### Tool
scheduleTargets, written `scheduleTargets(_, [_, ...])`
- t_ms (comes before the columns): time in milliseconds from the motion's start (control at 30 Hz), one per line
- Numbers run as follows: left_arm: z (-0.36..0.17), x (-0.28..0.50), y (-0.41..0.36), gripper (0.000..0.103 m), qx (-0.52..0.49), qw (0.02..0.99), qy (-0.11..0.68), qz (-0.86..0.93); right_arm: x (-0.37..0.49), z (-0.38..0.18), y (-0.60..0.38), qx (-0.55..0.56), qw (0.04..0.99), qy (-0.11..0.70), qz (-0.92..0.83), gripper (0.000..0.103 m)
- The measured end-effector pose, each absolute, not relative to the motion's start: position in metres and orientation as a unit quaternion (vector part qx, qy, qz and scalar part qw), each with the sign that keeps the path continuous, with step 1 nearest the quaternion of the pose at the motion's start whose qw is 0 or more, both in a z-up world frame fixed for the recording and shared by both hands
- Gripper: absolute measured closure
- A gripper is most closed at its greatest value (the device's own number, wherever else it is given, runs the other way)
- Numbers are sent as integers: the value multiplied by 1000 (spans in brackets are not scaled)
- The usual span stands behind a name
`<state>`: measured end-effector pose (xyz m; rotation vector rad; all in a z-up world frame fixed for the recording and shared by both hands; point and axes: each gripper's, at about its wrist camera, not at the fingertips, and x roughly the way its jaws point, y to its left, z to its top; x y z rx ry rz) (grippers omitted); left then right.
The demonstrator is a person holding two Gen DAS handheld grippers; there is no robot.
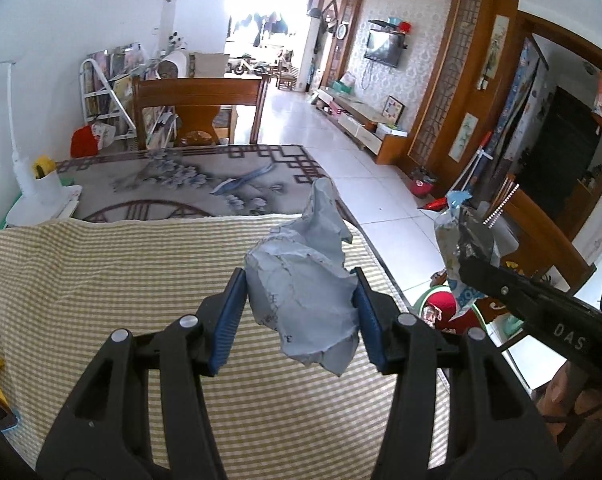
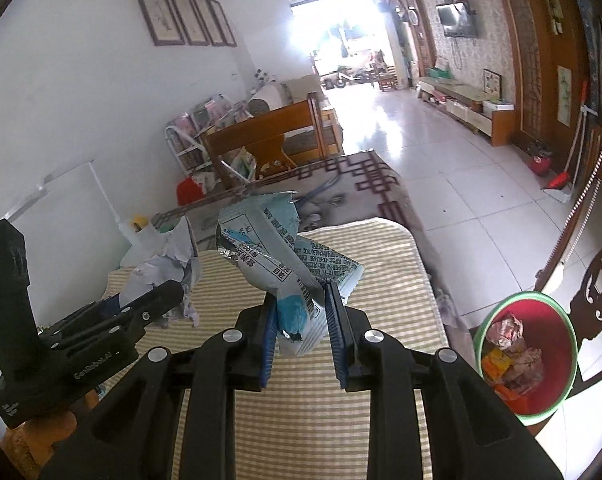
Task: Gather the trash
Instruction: 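Lift the grey paper and blue-white wrapper and carry them over the red bucket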
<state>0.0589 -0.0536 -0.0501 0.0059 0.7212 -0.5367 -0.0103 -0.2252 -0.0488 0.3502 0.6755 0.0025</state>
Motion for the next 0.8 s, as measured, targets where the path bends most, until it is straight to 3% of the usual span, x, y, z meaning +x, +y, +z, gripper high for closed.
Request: scheduleTargets(800, [-56,27,-118,53,23,891,362,-275,-51,-59,-283,200,921,334,-20,80])
